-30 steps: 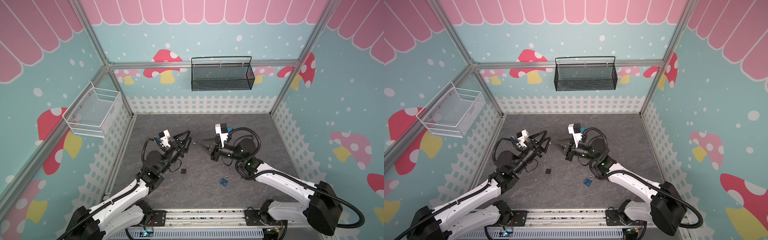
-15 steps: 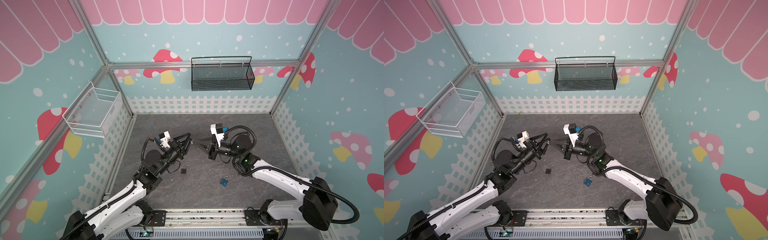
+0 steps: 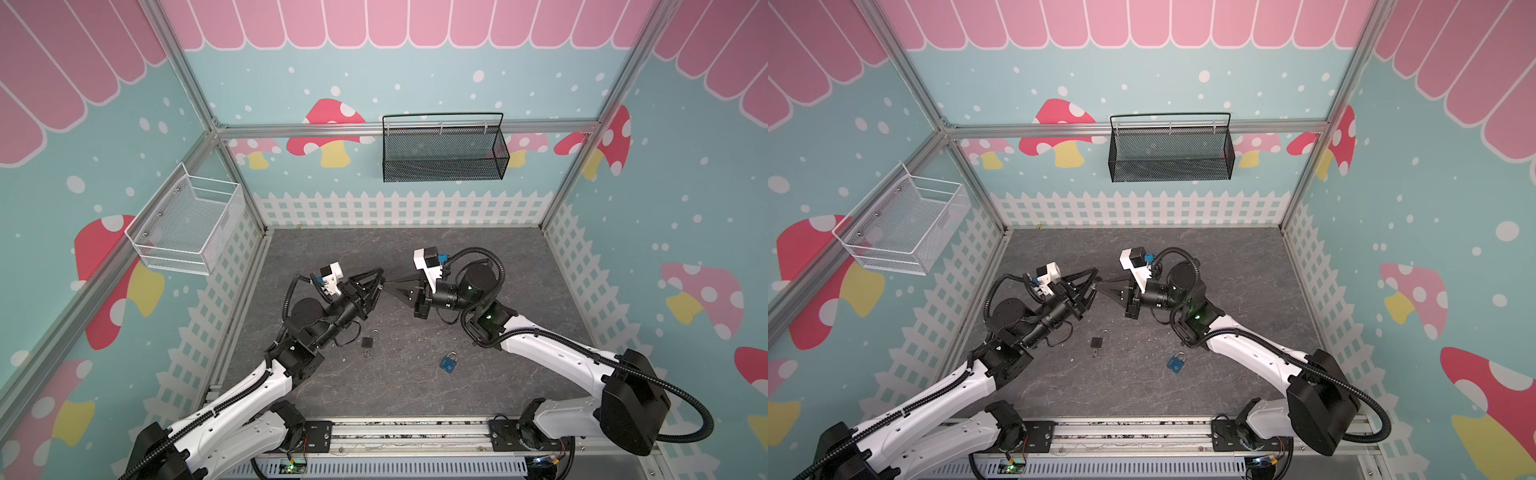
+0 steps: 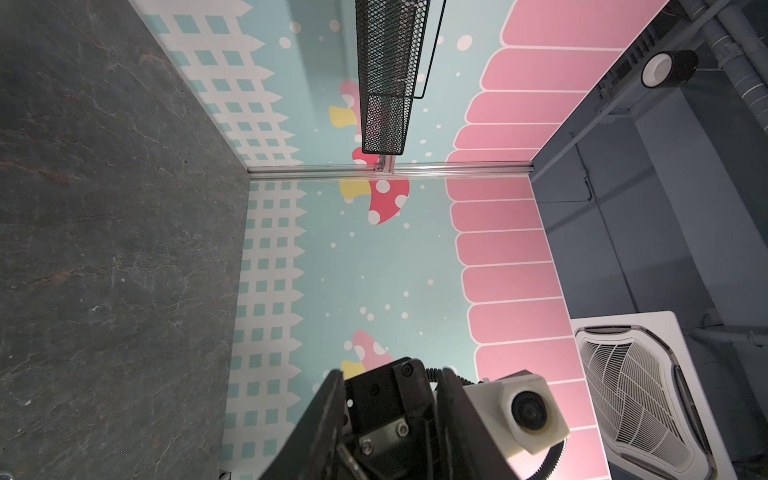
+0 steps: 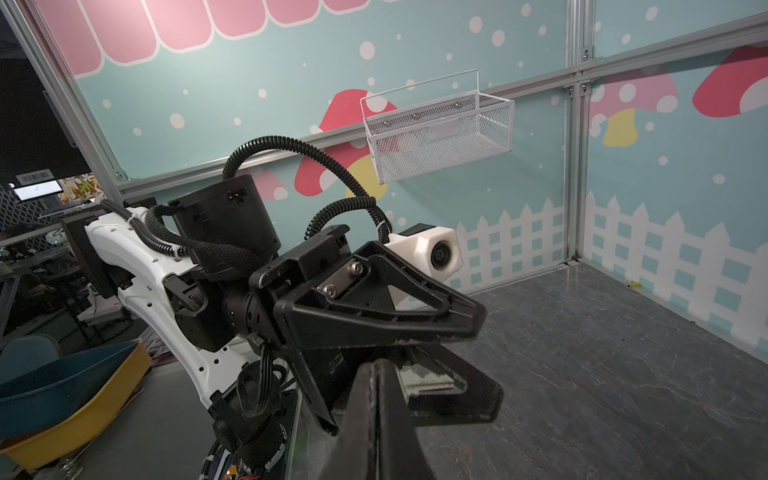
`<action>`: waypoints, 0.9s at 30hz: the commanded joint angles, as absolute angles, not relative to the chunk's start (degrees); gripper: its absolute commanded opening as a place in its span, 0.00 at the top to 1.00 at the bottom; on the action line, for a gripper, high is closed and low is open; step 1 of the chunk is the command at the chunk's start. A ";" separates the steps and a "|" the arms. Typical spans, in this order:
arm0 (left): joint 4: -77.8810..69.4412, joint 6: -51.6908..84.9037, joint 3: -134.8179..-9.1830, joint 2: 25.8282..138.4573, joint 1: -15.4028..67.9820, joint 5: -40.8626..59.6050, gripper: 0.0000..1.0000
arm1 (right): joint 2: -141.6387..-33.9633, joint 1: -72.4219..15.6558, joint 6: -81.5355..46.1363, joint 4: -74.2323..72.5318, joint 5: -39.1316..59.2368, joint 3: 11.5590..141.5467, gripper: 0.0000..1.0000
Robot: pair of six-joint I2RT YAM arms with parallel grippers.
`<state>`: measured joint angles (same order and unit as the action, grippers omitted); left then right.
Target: Unlock with the key
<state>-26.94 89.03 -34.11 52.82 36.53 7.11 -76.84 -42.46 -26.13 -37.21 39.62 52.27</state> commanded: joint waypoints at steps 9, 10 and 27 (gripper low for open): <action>-24.52 89.48 -35.51 51.59 36.78 6.65 0.82 | -76.03 -42.18 -21.71 -33.08 40.25 54.05 1.00; -24.52 89.39 -35.51 51.59 36.74 6.77 0.84 | -76.00 -42.14 -21.54 -33.04 40.26 54.14 1.00; -22.21 84.13 -37.62 51.24 36.74 5.45 1.00 | -72.95 -42.10 -20.25 -27.47 38.66 55.21 0.77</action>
